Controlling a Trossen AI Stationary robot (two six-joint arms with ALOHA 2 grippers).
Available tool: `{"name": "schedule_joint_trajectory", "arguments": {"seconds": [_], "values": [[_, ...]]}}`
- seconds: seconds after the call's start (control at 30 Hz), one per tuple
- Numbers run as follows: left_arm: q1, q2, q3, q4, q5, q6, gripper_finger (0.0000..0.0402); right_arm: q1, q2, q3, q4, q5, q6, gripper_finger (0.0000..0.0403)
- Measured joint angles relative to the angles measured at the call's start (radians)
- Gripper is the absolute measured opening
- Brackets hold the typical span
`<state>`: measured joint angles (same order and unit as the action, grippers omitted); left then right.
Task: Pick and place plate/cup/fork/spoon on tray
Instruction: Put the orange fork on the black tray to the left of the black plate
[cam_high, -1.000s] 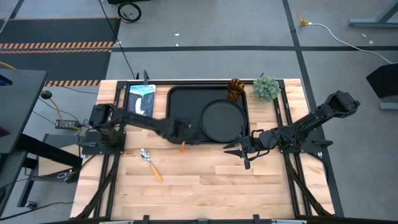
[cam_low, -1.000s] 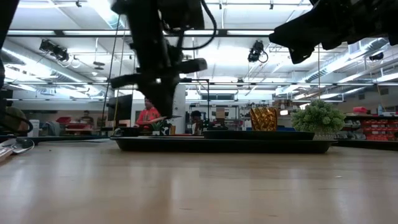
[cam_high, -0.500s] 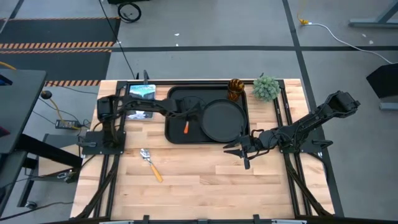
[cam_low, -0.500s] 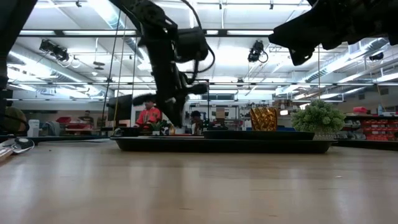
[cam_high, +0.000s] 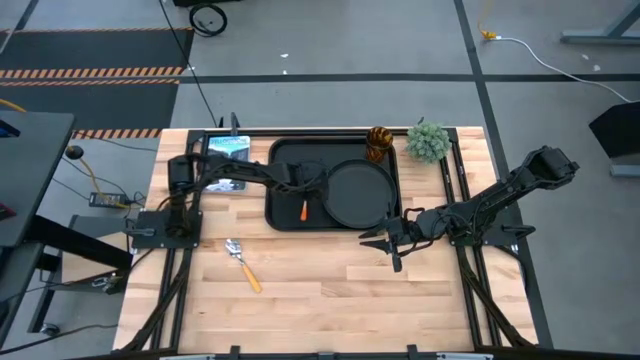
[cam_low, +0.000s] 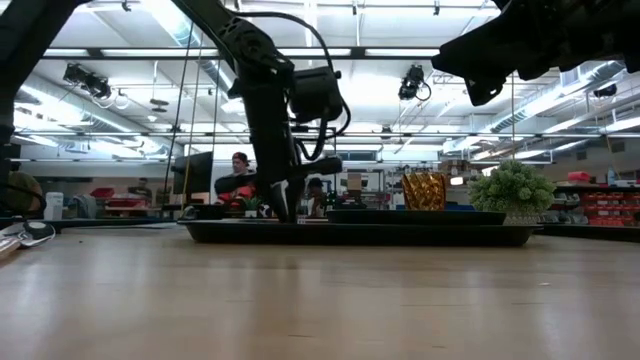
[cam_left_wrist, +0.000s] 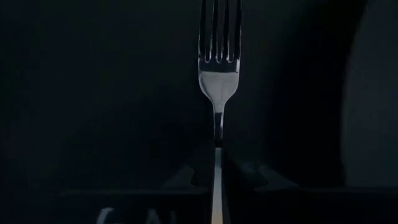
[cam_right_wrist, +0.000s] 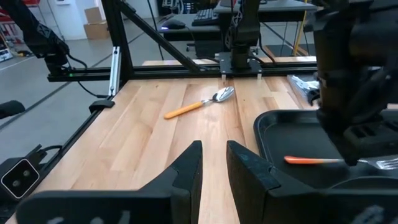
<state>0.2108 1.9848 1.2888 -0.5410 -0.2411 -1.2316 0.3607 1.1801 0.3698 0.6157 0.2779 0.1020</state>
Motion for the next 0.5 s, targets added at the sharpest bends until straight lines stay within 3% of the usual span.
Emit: {"name": "schedule_joint_trajectory", "arguments": {"seconds": [0.2,0.5], "values": [[0.007,0.013,0.000,0.006,0.000,-0.039,0.0036,0.000,0.000,0.000,-0.002,-0.007,0.000,0.0080],[0.005,0.010,0.000,0.007,-0.018,0.005,0.0102,0.000,0.000,0.000,-0.003,-0.008,0.000,0.0080]]}}
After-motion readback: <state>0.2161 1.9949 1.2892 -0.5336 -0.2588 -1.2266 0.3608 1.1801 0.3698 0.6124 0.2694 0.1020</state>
